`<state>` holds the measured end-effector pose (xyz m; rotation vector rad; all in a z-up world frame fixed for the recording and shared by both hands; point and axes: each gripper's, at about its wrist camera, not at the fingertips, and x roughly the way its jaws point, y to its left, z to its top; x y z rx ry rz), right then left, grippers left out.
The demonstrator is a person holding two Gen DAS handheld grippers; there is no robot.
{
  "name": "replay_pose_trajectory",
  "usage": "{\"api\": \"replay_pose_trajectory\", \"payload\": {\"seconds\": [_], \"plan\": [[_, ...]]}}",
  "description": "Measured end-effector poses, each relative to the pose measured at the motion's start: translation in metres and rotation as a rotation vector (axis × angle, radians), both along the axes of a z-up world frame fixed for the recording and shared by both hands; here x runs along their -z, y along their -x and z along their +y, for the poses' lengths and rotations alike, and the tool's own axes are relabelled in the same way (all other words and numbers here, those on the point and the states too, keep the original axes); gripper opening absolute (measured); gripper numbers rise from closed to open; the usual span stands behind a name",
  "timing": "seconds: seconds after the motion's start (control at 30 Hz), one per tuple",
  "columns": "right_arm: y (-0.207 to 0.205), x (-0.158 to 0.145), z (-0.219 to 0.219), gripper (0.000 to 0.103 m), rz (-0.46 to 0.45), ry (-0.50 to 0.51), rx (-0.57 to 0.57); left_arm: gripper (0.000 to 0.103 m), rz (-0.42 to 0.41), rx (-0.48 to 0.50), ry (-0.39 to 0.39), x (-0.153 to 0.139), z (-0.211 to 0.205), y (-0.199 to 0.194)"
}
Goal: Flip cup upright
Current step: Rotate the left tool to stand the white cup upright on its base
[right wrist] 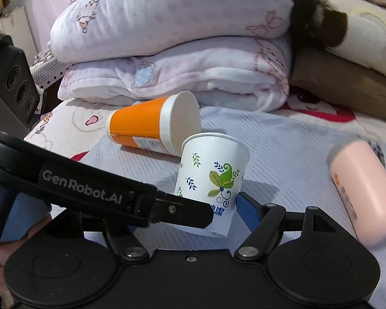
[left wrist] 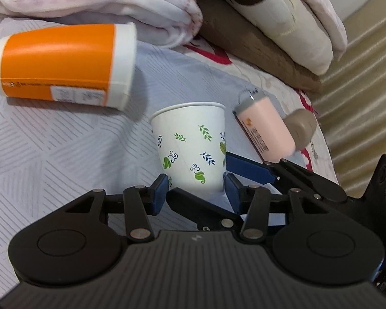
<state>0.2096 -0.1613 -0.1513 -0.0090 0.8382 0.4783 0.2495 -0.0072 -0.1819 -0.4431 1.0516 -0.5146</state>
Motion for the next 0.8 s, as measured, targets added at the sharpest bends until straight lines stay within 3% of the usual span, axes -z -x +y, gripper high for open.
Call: {"api": "replay_pose_trajectory", "payload": {"seconds": [0.17, 0.3, 0.63, 0.8], "plan": [[0.011, -0.001, -0.018, 0.08, 0.047, -0.03, 0.044, 0.047, 0.026, 0.036, -0.017, -0.002, -0.017, 0.006], [0.016, 0.001, -0.039, 0.08, 0.166, -0.106, 0.103, 0.047, 0.031, 0.065, -0.06, -0.006, -0.031, 0.013], [0.044, -0.003, -0.068, 0.08, 0.266, -0.163, 0.143, 0.048, 0.17, 0.138, -0.046, -0.009, -0.052, 0.034], [0.054, -0.012, -0.075, 0.08, 0.365, -0.167, 0.147, 0.049, 0.227, 0.152, -0.046, -0.007, -0.059, 0.045]]}}
